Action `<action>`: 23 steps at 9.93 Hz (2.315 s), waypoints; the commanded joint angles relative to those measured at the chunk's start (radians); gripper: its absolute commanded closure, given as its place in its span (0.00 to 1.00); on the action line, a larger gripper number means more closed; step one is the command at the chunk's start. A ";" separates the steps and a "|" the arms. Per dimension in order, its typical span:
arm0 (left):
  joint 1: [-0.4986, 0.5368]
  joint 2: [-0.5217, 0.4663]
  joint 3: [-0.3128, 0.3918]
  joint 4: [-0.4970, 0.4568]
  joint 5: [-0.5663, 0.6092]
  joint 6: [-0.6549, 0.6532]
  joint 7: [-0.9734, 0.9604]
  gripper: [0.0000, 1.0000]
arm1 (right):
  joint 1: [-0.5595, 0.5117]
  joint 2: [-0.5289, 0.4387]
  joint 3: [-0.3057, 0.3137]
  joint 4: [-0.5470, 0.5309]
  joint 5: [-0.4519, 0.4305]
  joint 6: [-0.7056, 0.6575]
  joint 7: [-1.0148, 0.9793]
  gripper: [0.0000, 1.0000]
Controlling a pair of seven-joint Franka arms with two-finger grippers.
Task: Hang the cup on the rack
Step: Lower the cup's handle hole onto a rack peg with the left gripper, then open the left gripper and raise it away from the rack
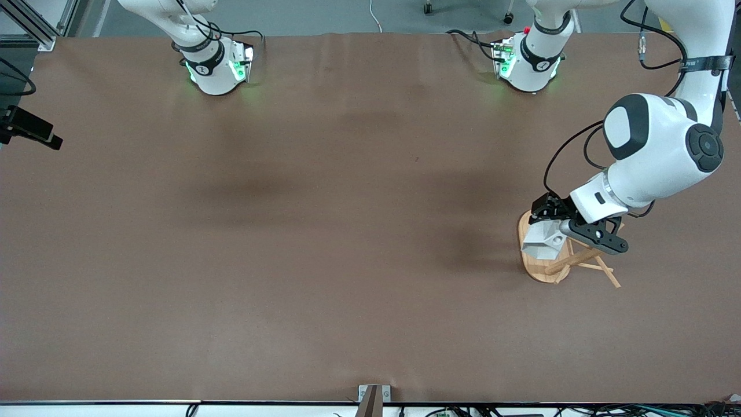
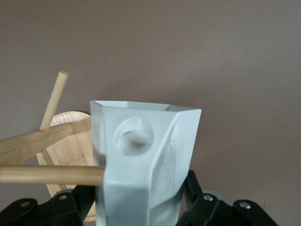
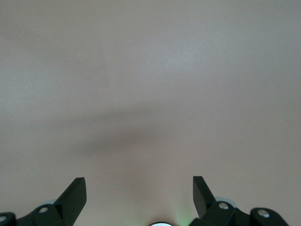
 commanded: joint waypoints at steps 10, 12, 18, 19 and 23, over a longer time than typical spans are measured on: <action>-0.004 0.056 0.051 -0.007 -0.042 0.072 -0.004 0.96 | -0.004 -0.016 0.001 -0.017 -0.013 0.006 0.003 0.00; -0.004 0.062 0.053 -0.006 -0.040 0.075 -0.010 0.32 | -0.007 -0.016 0.000 -0.017 -0.013 0.009 0.004 0.00; -0.001 -0.077 0.053 0.008 -0.024 -0.040 -0.189 0.00 | -0.007 -0.016 0.000 -0.017 -0.013 0.009 0.003 0.00; -0.005 -0.126 0.053 0.010 -0.017 -0.100 -0.258 0.00 | -0.008 -0.016 -0.002 -0.017 -0.013 0.010 0.004 0.00; -0.005 -0.237 0.047 0.138 0.229 -0.402 -0.375 0.00 | -0.010 -0.015 -0.004 -0.017 -0.013 0.010 0.004 0.00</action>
